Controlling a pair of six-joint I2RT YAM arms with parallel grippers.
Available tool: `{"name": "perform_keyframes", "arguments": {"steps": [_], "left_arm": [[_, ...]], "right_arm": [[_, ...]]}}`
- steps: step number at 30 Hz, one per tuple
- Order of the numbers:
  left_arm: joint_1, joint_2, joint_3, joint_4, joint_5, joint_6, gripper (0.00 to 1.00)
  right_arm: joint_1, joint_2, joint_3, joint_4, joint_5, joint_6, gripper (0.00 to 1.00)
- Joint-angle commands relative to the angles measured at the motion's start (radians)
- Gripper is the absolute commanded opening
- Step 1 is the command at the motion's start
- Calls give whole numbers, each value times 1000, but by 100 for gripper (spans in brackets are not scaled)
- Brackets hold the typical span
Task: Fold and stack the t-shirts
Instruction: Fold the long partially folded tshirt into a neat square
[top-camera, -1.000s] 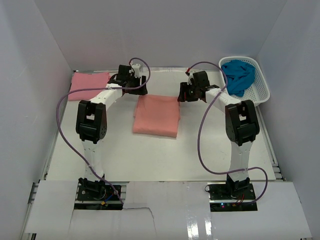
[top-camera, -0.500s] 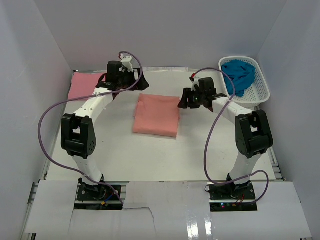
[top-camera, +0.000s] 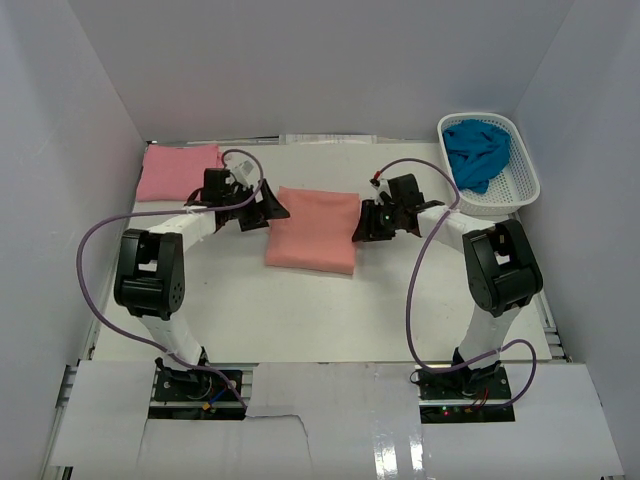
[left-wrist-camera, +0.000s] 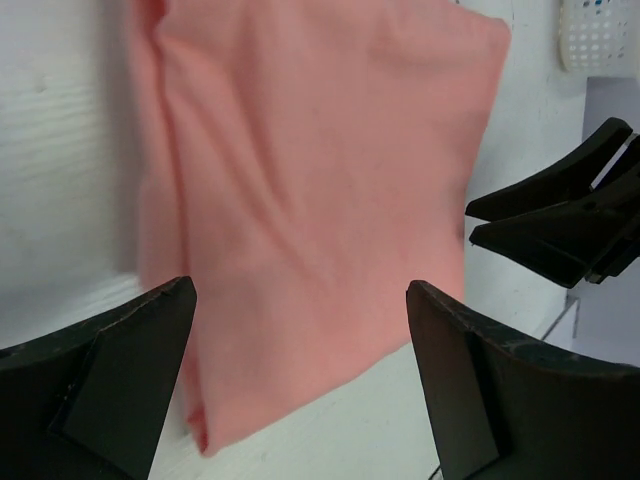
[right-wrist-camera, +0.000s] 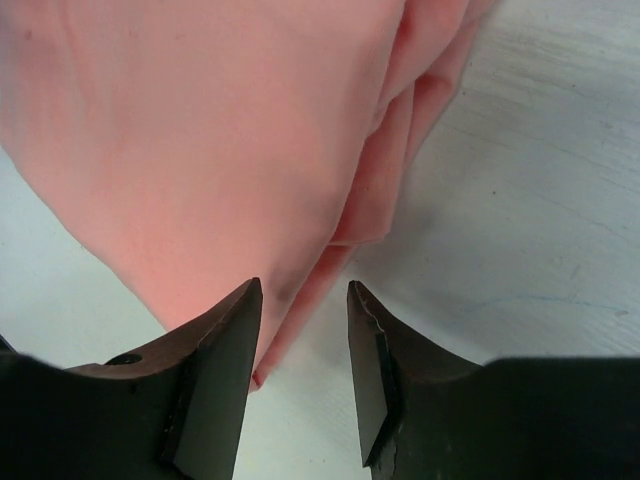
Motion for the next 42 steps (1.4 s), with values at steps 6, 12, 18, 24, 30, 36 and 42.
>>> {"name": "perform_keyframes", "arguments": {"steps": [6, 12, 18, 24, 30, 36, 42], "left_arm": [[122, -93, -127, 168, 226, -138, 96], [122, -83, -144, 232, 300, -179, 95], [109, -59, -105, 318, 450, -265, 95], [67, 89, -46, 514, 530, -387, 62], [-25, 281, 136, 700, 576, -591, 12], [-60, 466, 322, 702, 610, -671, 10], [-79, 608, 420, 691, 625, -707, 12]], "right_arm": [[-6, -7, -12, 73, -99, 40, 50], [-6, 18, 0, 82, -113, 50, 37], [2, -70, -43, 90, -143, 74, 8], [57, -78, -132, 324, -339, 215, 8], [108, 8, -135, 562, -499, 405, 8], [117, 105, -133, 751, -551, 542, 8], [118, 298, -159, 1042, -602, 761, 8]]}}
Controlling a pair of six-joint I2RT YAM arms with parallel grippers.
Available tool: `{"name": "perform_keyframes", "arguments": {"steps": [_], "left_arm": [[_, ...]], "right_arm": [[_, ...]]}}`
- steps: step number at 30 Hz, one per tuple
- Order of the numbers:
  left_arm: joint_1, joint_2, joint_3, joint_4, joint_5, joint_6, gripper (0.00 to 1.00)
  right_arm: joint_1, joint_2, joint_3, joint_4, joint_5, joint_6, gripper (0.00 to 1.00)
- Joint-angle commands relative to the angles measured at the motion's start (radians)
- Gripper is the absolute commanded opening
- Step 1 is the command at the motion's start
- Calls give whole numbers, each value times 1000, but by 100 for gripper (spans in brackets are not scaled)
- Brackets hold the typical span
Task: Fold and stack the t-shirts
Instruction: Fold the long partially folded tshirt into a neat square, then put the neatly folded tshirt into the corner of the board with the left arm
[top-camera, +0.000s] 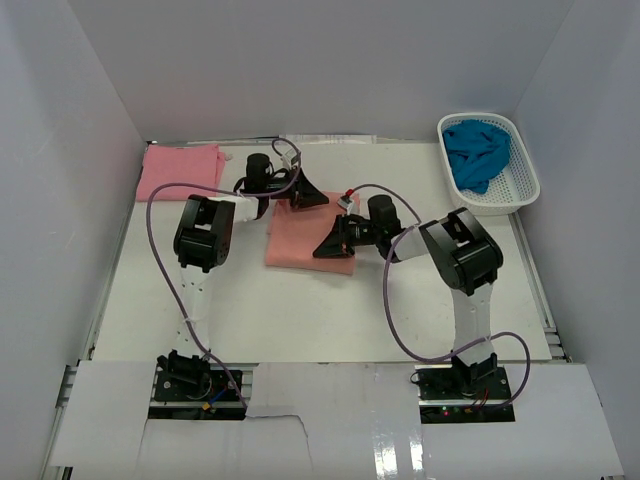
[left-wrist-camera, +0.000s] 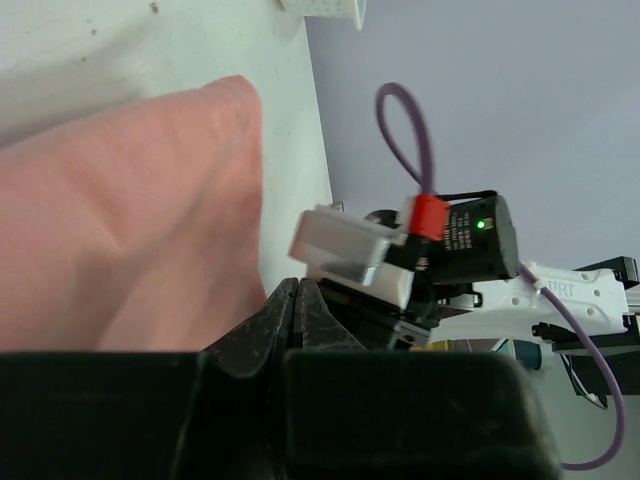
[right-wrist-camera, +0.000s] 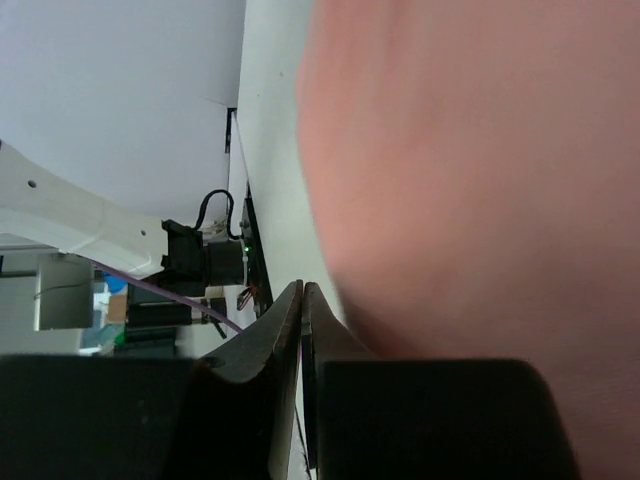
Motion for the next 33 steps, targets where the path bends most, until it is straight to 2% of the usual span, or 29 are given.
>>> {"name": "perform_keyframes", "arguments": {"steps": [1, 3, 5, 6, 7, 9, 18, 25, 27, 28, 31, 32, 33], "left_arm": [[0, 60, 54, -4, 23, -20, 12], [0, 81, 80, -92, 0, 91, 12], [-3, 104, 120, -279, -60, 192, 13], [-5, 111, 171, -344, -91, 239, 13], [-6, 122, 207, -507, -124, 349, 13], [-14, 140, 267, -617, -201, 427, 12], [-6, 136, 307, -657, -235, 421, 12], [8, -8, 508, -725, -258, 415, 14], [18, -45, 544, -762, -258, 424, 14], [27, -69, 541, -798, -263, 433, 13], [58, -224, 354, -826, -323, 470, 13], [72, -310, 288, -829, -355, 481, 12], [87, -350, 155, -829, -375, 497, 13]], "right_arm": [[2, 117, -37, 240, -43, 171, 8], [2, 147, -47, 225, -26, 171, 8], [4, 162, -57, 156, 13, 138, 8], [6, 161, -55, 52, 33, 109, 8], [7, 150, -46, -29, 55, 23, 8], [9, 136, 1, -275, 147, -71, 8], [12, 61, -9, -264, 139, -91, 8], [13, -59, 66, -497, 205, -207, 8], [13, -85, 71, -508, 202, -227, 8], [13, -112, 77, -516, 199, -235, 8], [15, -187, 100, -599, 230, -299, 8], [13, -207, 112, -626, 269, -315, 8], [12, -229, 118, -680, 294, -330, 8]]}}
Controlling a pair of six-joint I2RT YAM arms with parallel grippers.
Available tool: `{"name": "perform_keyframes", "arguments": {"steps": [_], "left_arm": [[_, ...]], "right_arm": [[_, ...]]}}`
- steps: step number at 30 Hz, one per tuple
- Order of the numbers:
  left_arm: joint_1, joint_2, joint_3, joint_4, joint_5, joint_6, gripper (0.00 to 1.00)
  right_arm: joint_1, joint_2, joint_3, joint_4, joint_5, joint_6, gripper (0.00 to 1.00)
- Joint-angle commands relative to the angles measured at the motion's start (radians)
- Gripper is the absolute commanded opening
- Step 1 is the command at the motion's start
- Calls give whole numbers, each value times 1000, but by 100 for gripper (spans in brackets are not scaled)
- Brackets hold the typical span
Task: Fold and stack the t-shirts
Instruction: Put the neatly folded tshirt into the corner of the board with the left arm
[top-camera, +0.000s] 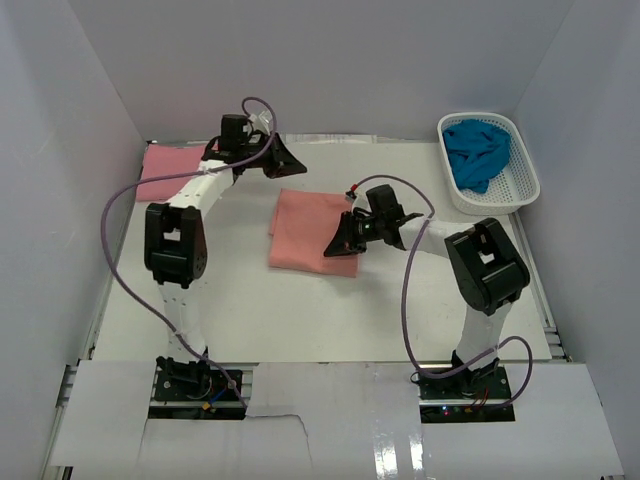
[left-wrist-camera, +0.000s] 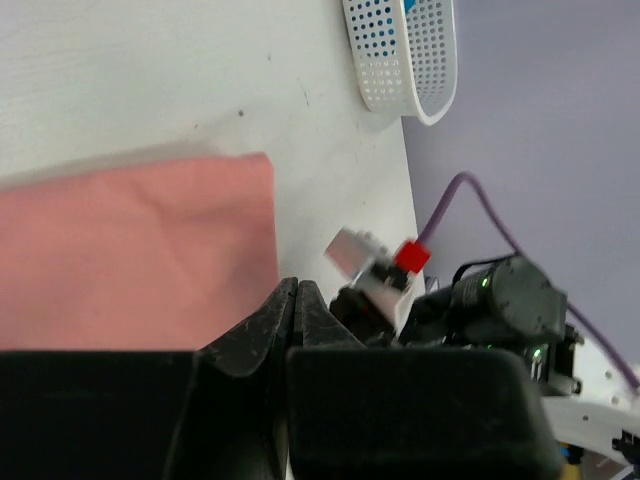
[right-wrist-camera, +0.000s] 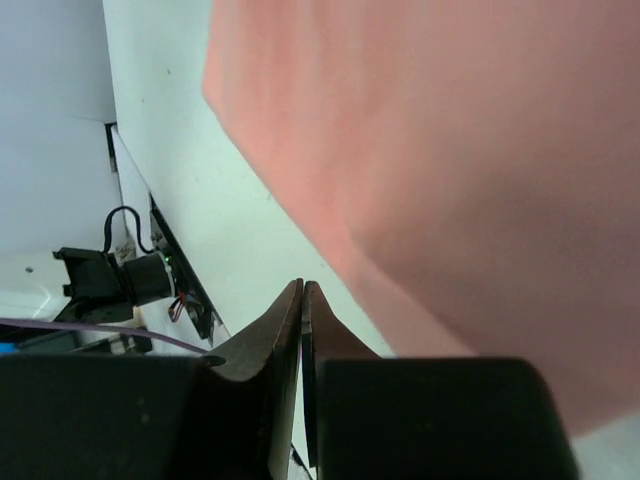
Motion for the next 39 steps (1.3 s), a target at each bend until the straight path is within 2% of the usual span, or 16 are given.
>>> {"name": "perform_keyframes", "arguments": {"steps": [1, 3, 7, 11, 13, 14, 15, 16, 18, 19, 20, 22, 31, 32, 34, 39], "left_arm": [[78, -234, -213, -62, -83, 100, 13], [115, -337, -374, -60, -148, 140, 17], [201, -418, -506, -75, -208, 251, 20], [216, -397, -502, -138, -230, 327, 24], [216, -377, -493, -151, -233, 349, 25], [216, -371, -491, -151, -235, 352, 25], [216, -363, -487, -160, -235, 358, 27], [216, -351, -476, -165, -233, 364, 30], [216, -345, -473, -166, -227, 364, 38], [216, -343, -474, -166, -219, 363, 45], [216, -342, -477, -162, -218, 355, 50], [216, -336, -479, -160, -210, 352, 65], [216, -291, -491, -158, -184, 364, 67], [216, -286, -493, -155, -175, 366, 77], [216, -265, -496, -149, -149, 363, 87], [215, -227, -502, -128, -127, 349, 88]], "right_arm": [[0, -131, 64, -137, 115, -121, 8], [-7, -167, 72, -217, 158, -142, 8], [-17, -257, 75, -285, 271, -195, 8], [-17, -331, 66, -328, 374, -235, 10], [-18, -375, 54, -340, 433, -252, 16], [-20, -389, 48, -340, 440, -258, 20], [-20, -414, 40, -342, 445, -261, 37], [-21, -423, 41, -355, 454, -266, 46], [-23, -451, 35, -360, 450, -277, 60], [-26, -460, 34, -363, 451, -278, 64], [-30, -478, 29, -365, 453, -281, 64], [-35, -492, 23, -365, 451, -283, 66], [-70, -561, 5, -389, 436, -300, 67], [-72, -569, 3, -392, 434, -300, 67], [-78, -575, 0, -394, 430, -301, 67], [-81, -578, -5, -397, 415, -303, 67]]}}
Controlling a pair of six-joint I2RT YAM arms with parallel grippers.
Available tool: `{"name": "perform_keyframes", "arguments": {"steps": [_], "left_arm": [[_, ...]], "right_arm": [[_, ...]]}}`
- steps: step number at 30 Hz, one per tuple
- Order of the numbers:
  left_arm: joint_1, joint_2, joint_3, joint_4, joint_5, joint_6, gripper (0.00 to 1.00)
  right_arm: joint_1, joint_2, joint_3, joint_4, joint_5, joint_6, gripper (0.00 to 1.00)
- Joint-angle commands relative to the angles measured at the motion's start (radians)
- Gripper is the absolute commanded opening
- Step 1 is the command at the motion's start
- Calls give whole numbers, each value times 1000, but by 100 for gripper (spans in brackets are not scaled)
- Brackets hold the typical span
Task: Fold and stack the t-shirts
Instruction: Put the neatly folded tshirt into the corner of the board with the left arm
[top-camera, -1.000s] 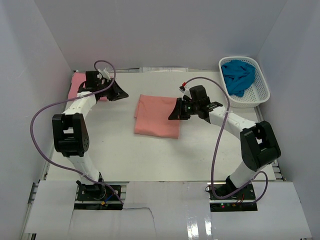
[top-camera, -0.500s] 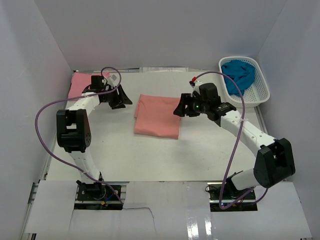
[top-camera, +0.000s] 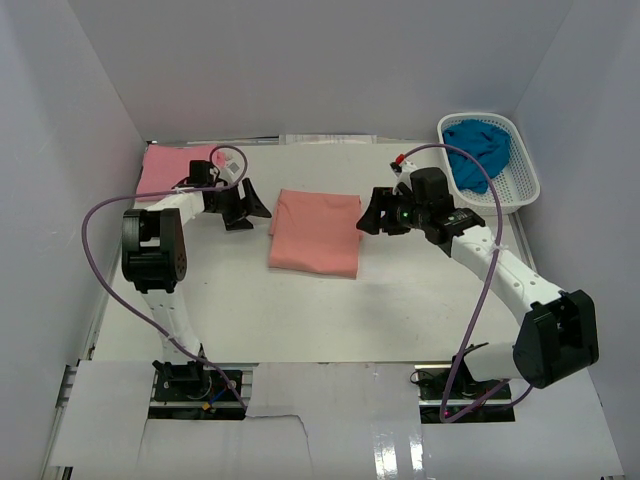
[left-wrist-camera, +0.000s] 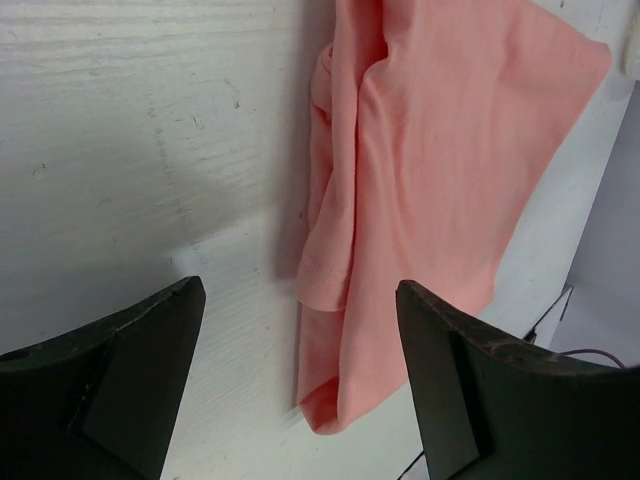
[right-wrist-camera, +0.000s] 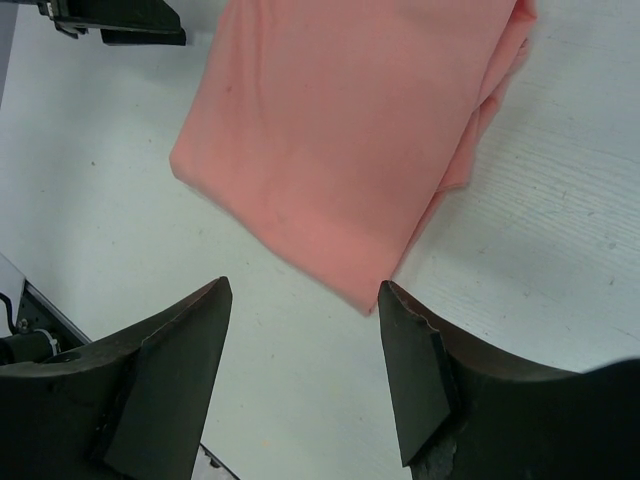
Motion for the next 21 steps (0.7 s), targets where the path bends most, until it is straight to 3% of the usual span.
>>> {"name": "perform_keyframes", "arguments": {"steps": [1, 17, 21], "left_arm": [[-2, -2, -3, 28, 36, 0, 88], [-153, 35, 27, 18, -139, -13, 83], [-161, 39, 30, 5, -174, -2, 78]], "right_arm": [[-7, -28, -11, 6, -21, -17, 67], [-15, -38, -53, 12, -27, -14, 67], [-15, -44, -61, 12, -31, -14, 67]]}}
